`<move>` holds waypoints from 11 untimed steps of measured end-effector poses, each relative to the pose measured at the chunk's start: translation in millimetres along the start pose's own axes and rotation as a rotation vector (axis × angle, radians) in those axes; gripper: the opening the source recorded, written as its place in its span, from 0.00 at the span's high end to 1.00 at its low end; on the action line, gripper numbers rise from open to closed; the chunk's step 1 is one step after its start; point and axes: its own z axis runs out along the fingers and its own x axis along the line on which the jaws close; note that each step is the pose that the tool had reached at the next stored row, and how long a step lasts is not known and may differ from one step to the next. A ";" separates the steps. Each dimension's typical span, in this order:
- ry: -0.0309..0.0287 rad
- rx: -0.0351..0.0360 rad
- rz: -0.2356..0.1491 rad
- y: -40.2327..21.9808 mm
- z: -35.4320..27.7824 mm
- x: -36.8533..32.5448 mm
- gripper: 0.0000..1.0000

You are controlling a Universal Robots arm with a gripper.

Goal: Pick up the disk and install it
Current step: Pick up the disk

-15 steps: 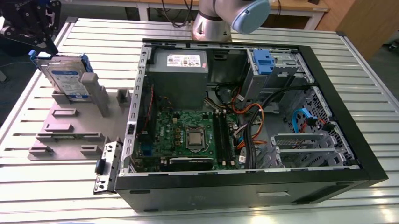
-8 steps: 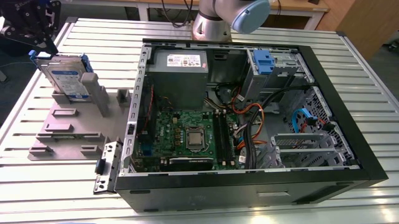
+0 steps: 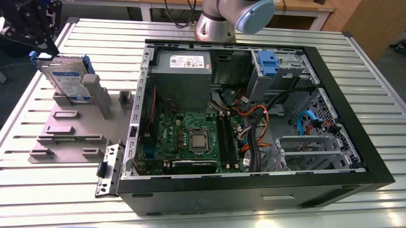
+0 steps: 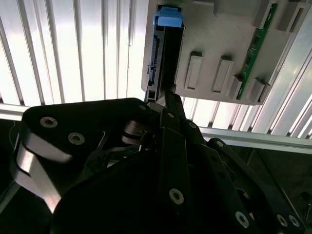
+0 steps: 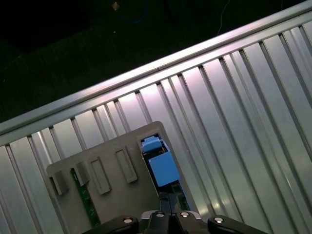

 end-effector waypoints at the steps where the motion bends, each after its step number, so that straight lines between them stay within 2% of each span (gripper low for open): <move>1: 0.0001 -0.0001 0.000 0.0 0.0 0.0 0.89; 4: 0.0005 -0.0003 -0.015 0.1 0.6 -0.3 0.89; 9: 0.0032 -0.0020 -0.071 0.2 1.3 -0.4 0.89; 11: 0.0037 -0.0023 -0.083 0.2 1.3 -0.5 0.89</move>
